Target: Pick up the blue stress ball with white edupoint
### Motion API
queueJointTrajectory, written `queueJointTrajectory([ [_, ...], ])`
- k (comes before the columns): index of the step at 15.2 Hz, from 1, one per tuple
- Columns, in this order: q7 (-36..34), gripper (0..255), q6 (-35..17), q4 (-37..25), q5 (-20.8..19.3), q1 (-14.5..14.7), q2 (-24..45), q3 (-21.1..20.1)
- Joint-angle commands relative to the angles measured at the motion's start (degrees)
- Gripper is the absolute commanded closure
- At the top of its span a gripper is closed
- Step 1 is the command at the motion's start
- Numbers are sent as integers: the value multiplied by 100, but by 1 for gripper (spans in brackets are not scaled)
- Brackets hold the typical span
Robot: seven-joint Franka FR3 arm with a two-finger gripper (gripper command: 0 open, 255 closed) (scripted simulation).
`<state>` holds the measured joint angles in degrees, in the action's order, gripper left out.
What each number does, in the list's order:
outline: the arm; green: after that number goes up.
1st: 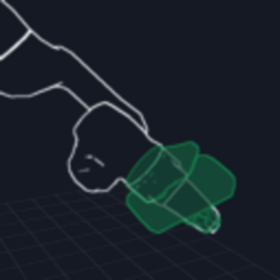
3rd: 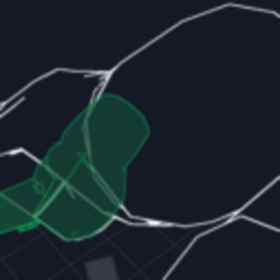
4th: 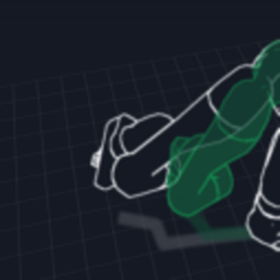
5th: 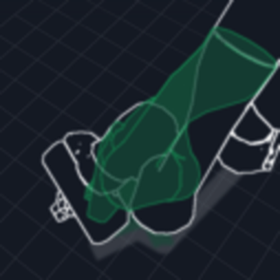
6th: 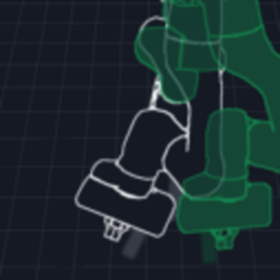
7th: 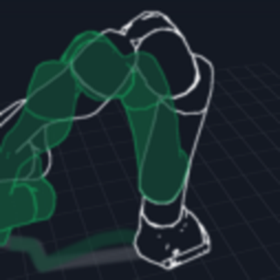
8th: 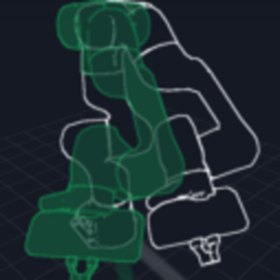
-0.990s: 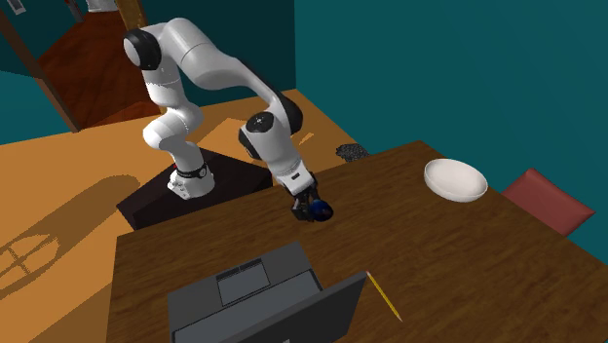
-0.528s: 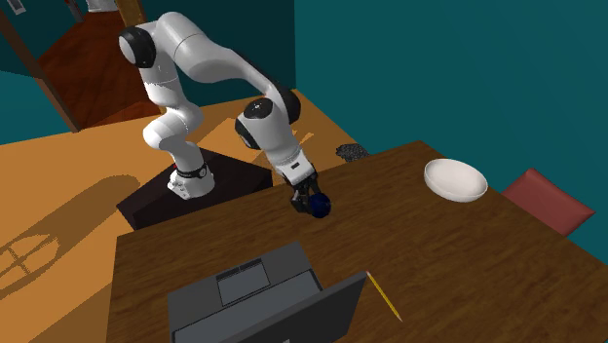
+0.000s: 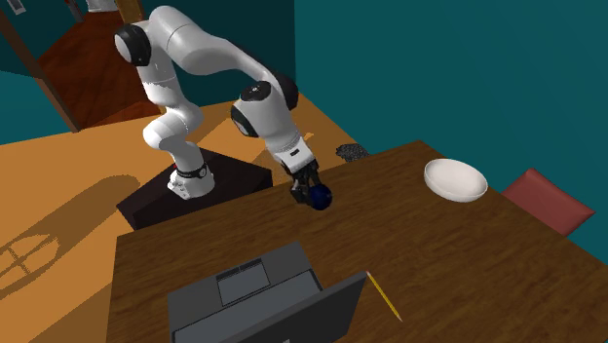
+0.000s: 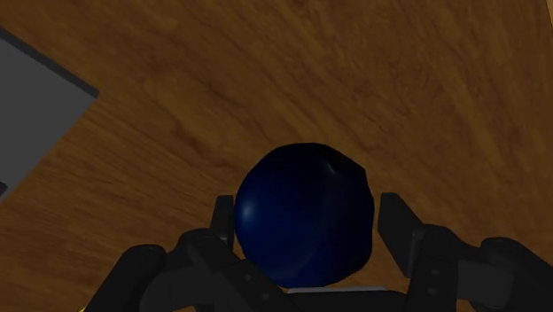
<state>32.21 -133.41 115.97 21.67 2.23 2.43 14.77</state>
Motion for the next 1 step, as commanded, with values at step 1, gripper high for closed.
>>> queueJointTrajectory([
  [1, -31, 255, 50, -33, -27, 1, -22, 2],
])
